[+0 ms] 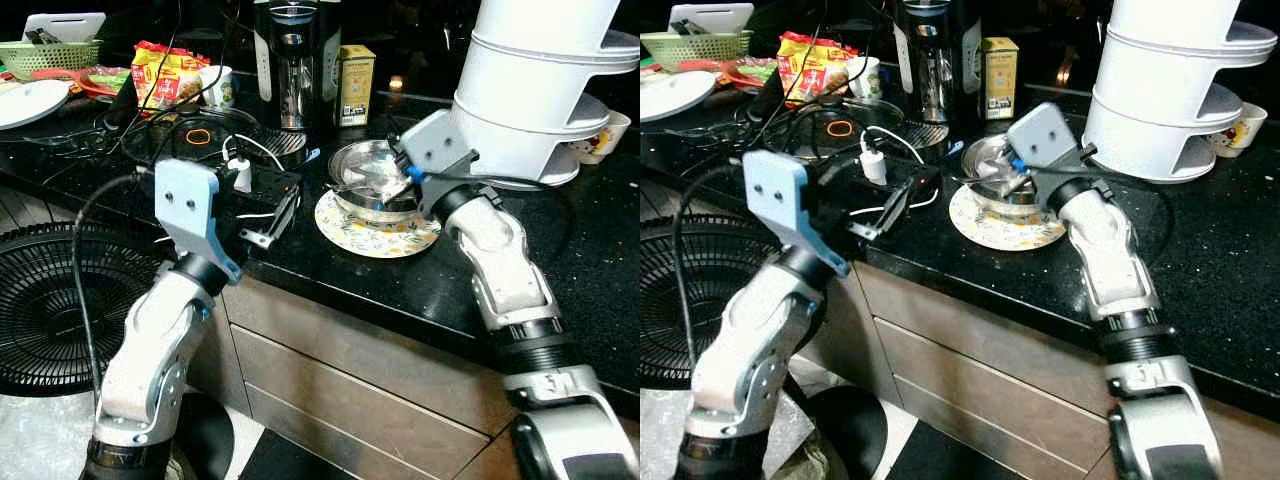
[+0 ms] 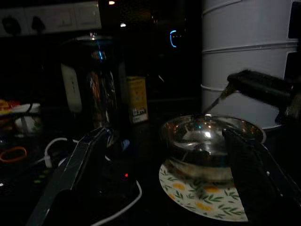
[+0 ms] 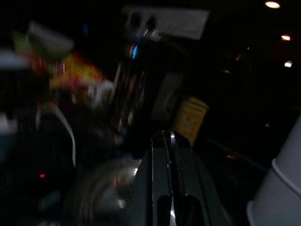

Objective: Kitchen organization

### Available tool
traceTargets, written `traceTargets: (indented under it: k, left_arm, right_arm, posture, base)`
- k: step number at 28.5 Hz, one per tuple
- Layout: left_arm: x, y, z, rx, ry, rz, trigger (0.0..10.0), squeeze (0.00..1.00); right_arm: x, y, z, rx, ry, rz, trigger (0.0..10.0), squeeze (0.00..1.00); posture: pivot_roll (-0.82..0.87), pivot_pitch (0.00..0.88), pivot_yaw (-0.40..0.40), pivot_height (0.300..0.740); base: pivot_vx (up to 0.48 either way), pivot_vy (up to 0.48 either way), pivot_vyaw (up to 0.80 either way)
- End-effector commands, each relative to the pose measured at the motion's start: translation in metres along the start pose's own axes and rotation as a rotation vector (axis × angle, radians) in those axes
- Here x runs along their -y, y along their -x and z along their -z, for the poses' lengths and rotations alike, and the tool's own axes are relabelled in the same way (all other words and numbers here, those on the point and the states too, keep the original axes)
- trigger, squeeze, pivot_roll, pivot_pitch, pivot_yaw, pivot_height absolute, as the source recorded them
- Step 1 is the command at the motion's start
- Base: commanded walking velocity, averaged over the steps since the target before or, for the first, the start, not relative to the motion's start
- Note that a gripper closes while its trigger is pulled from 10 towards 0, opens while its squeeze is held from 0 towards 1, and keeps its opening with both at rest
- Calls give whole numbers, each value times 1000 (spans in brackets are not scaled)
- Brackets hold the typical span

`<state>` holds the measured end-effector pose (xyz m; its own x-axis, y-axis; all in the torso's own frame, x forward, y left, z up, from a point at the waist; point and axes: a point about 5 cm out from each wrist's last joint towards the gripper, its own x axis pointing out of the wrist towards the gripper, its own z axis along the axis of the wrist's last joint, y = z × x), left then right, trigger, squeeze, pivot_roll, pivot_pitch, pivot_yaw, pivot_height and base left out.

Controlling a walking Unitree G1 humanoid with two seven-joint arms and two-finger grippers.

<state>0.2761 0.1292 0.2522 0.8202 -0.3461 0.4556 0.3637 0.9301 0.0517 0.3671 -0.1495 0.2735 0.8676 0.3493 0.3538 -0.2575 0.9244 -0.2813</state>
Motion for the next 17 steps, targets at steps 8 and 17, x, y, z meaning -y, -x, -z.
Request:
traceTargets:
  k: [8,17]
  left_arm:
    - [-24,-4,-2,37,16,-59,10000,0]
    - [-27,-8,-9,61,-1,-45,10000,0]
  right_arm:
    - [15,-2,-10,108,-448,112,0,0]
    - [58,4,-15,159,-577,249,0,0]
  posture:
    - [49,0,-9,740]
    - [45,0,-12,740]
  base:
    - [0,0,0]
    - [0,0,-181]
